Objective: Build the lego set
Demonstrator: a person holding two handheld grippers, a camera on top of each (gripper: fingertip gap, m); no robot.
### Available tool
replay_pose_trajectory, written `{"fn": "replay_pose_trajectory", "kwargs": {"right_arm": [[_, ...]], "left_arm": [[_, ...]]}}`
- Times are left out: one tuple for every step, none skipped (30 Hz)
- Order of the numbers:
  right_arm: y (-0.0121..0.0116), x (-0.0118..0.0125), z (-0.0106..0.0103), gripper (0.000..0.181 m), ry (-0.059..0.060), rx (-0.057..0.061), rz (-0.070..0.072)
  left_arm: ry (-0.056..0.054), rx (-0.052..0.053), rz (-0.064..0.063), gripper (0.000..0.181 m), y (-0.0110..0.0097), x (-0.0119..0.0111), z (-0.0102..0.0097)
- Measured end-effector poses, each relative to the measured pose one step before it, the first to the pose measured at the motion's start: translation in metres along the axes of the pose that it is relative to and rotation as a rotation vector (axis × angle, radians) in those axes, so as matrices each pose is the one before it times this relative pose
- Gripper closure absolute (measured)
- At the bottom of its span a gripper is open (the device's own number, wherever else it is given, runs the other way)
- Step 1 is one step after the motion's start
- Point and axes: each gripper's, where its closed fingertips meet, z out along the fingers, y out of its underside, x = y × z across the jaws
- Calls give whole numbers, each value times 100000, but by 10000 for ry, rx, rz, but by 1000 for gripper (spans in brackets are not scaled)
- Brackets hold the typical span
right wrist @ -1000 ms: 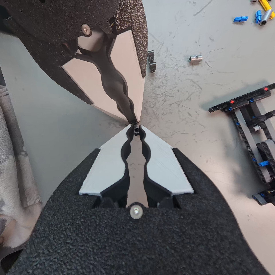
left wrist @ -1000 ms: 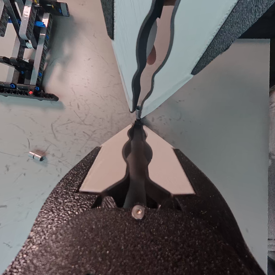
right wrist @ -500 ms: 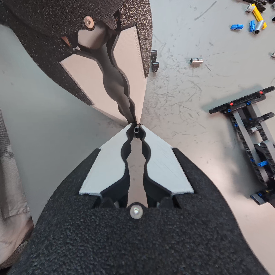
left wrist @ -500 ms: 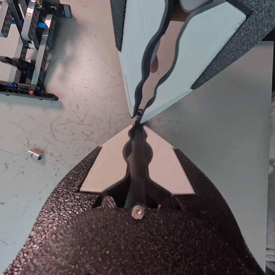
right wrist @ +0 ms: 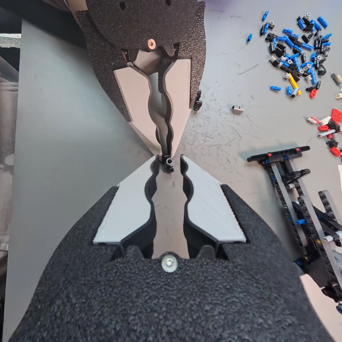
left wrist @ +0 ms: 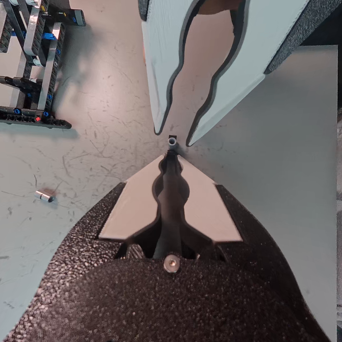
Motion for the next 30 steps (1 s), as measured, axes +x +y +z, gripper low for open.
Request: {"fn": "replay_pose_trajectory", "kwargs": {"right_arm": [[45,-44,146,160,-80,-32,43],[189,-73,177,160,-116,-108,13],[228,52,196,161,-37,-118,-31],[173,-104,202,162,-127,-80,-41],[178,-94,201,164,-116,-86,-9],[171,36,190,172,-16,-83,4],[20,116,87,174,31,31,1],[27,-22,-29,174,-99,-1,98],[49,13,-4,174,-102,-43,212],[-35,22,57,174,-61,-25,265],[-27,-15,46,174,-34,-34,148],[31,30,-9,174,19,-70,30],[-5,-5,7,174,18,-39,72],[-3,-2,5,174,10,-1,72],[-17,-3,-5,174,17,45,17],[-32,60,1,174,55,96,24],[-61,31,7,174,43,134,40],[-24,21,-29,174,36,153,-89],[-206,153,-119,173,103,266,-93],[-404,77,-244,168,-2,353,11],[-453,41,-333,163,-103,328,124],[-606,129,-434,161,-71,395,132],[-603,310,-469,159,14,399,109],[-441,427,-436,159,63,299,88],[-232,508,-351,159,108,207,38],[19,595,-236,159,169,94,-16],[238,604,-122,159,180,1,-49],[280,582,-39,159,187,15,-45],[248,574,19,159,173,58,10],[220,486,76,159,113,81,86]], "left_arm": [[-13,2,27,173,1,-2,-3],[-19,2,21,173,-4,1,2],[-20,3,24,173,5,-1,-8],[-17,2,20,173,-4,5,2],[-11,1,12,173,3,-2,-4],[1,1,4,173,-1,-1,1],[7,-2,-7,173,5,8,11],[11,1,-12,173,4,2,-5],[8,2,-7,173,-8,-5,7],[1,-5,-7,173,2,-2,2],[5,-4,-12,173,11,-5,-8],[6,1,-14,172,-1,-10,1],[0,4,-10,172,-8,-15,-9],[-34,14,32,170,-3,-62,-23],[-123,31,112,164,21,-220,-93],[-189,66,142,157,11,-376,-228],[-171,158,91,149,-136,-468,-397],[-132,333,25,143,-413,-520,-607],[-163,520,-50,139,-724,-674,-815],[-219,653,-155,134,-980,-892,-990],[-255,733,-278,129,-1142,-1072,-1027],[-235,737,-367,123,-1156,-1128,-989],[-178,636,-400,119,-969,-1088,-887],[-170,447,-372,115,-639,-1055,-738],[-185,201,-264,113,-200,-1041,-610],[-179,-79,-119,112,296,-964,-465],[-182,-305,-35,113,701,-880,-354],[-85,-430,-12,118,959,-637,-238],[109,-473,6,126,1073,-221,-122],[212,-491,31,133,1142,51,6]]}}
